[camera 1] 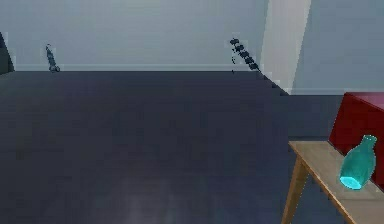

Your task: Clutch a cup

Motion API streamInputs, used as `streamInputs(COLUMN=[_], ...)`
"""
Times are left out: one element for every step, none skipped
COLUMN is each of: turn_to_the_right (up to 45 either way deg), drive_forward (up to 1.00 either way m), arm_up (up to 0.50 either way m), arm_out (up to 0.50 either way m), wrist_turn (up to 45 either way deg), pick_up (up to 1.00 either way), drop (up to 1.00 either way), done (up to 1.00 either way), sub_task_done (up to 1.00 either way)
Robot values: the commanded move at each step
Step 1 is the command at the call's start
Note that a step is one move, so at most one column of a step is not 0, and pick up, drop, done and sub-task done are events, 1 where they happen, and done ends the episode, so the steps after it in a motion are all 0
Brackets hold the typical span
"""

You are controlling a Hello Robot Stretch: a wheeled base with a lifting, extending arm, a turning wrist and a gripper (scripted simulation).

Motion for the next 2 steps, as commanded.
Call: streamInputs(turn_to_the_right=[0.0, 0.0], drive_forward=[0.00, 0.00], arm_up=[0.10, 0.00], arm_out=[0.00, 0.00], wrist_turn=[0.0, 0.0], pick_up=[0.00, 0.00], drop=[0.00, 0.00], done=[0.00, 1.00], sub_task_done=[0.00, 0.00])
